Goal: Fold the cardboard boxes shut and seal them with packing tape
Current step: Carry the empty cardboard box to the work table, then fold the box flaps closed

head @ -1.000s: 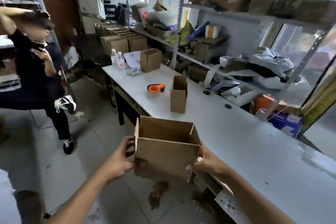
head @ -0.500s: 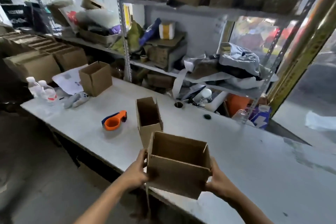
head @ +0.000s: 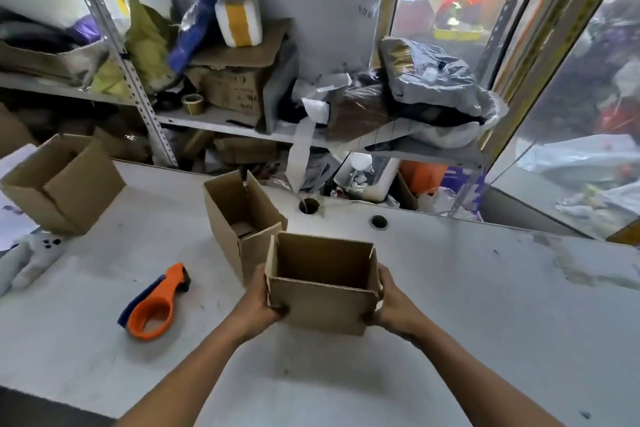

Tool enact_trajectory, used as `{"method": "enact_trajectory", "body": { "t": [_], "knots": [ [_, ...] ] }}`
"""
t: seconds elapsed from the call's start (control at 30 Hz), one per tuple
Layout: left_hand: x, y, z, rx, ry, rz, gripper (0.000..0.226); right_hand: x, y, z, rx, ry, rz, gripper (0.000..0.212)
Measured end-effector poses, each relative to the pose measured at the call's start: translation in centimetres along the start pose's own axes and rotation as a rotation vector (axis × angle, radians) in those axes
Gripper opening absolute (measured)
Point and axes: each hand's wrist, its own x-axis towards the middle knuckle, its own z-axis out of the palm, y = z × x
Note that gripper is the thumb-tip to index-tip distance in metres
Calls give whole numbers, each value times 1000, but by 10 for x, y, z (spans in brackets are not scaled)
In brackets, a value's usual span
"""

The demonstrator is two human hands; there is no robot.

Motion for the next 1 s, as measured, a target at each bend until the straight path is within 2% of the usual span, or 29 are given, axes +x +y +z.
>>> {"method": "enact_trajectory", "body": {
  "t": [0.23, 0.37, 0.47, 0.5, 0.57, 0.63, 0.67, 0.73, 0.77, 0.83, 0.87, 0.9, 1.0],
  "knots": [
    [59, 2, -28, 20, -115, -6, 110, 39, -19, 0, -29, 69, 47, 113],
    [56, -4, -29, 11, -166, 32, 99, 35, -12, 7, -55, 124, 55, 114],
    [45, -2, -31, 20, -178, 6, 88, 28, -4, 13, -42, 174, 146, 117],
    [38, -5, -35, 70, -125, -3, 76, 25, -2, 13, -28, 185, 191, 120],
    [17, -16, -53, 267, 83, 82, 42, 20, -2, 13, -12, 168, 242, 124],
    [-2, -28, -83, 423, 324, 159, 33, 20, -10, 8, -23, 166, 217, 121],
    [-9, -34, -101, 471, 423, 137, 29, 21, -17, 4, -29, 177, 195, 121],
    [-17, -50, -138, 604, 532, 4, 22, 23, -33, -3, -52, 207, 132, 121],
    [-16, -64, -155, 680, 531, -146, 32, 23, -41, -6, -80, 209, 100, 121],
    [-10, -97, -182, 661, 430, -499, 74, 20, -54, -9, -219, 208, 31, 120],
    [-9, -113, -190, 574, 355, -602, 87, 18, -58, -9, -309, 217, -13, 119],
    [-10, -124, -194, 496, 292, -647, 88, 16, -62, -8, -393, 235, -50, 117],
    [-12, -141, -191, 483, 269, -667, 45, 9, -75, 1, -620, 323, -149, 106]
  ]
}}
